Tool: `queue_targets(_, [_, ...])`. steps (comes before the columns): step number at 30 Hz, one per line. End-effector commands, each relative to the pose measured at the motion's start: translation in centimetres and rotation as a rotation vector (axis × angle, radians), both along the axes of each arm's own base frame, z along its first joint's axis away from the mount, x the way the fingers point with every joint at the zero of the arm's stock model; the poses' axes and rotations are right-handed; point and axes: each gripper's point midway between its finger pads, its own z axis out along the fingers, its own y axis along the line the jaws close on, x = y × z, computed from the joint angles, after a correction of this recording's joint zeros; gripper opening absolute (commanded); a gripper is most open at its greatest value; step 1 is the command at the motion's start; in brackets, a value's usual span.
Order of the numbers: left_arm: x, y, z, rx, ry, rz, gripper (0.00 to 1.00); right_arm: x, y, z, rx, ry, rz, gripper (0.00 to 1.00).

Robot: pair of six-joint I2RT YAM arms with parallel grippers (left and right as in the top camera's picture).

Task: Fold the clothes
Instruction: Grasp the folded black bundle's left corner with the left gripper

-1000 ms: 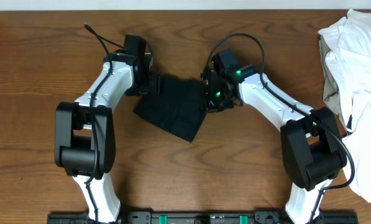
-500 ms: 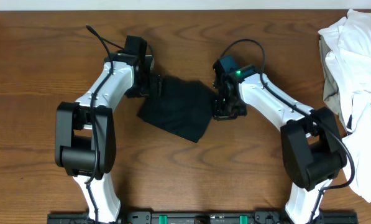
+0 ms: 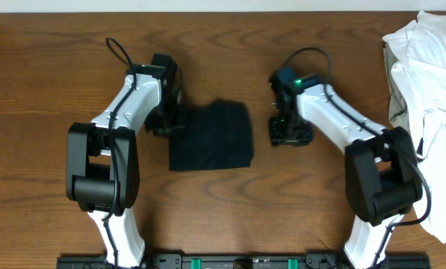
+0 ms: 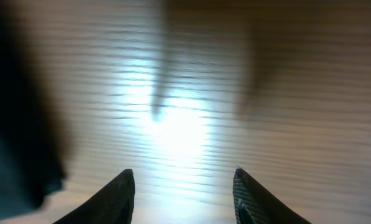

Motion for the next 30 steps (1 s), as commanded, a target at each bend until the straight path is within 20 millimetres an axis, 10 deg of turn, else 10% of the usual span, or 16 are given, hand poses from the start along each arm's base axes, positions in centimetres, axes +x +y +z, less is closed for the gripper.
queue_targets(1, [-3.9, 2.8, -0.7, 0.175, 0.147, 0.156, 0.34, 0.5, -3.3, 0.3, -0.06, 0.0, -0.056, 0.51])
queue_targets(11, [-6.0, 3.7, 1.4, 0.215, 0.18, 0.154, 0.4, 0.8, -7.8, 0.4, -0.08, 0.032, -0.134, 0.52])
queue_targets(15, [-3.9, 4.1, 5.3, 0.215, 0.001, 0.163, 0.41, 0.9, -8.2, 0.4, -0.079, 0.032, -0.141, 0.53])
queue_targets(22, [3.0, 0.7, 11.3, -0.003, -0.449, -0.119, 0.88, 0.8, -8.2, 0.4, -0.079, 0.032, -0.141, 0.53])
queue_targets(30, [6.5, -2.3, 8.2, -0.223, -0.497, -0.29, 0.97, 0.3, -8.3, 0.5, -0.084, 0.056, -0.14, 0.53])
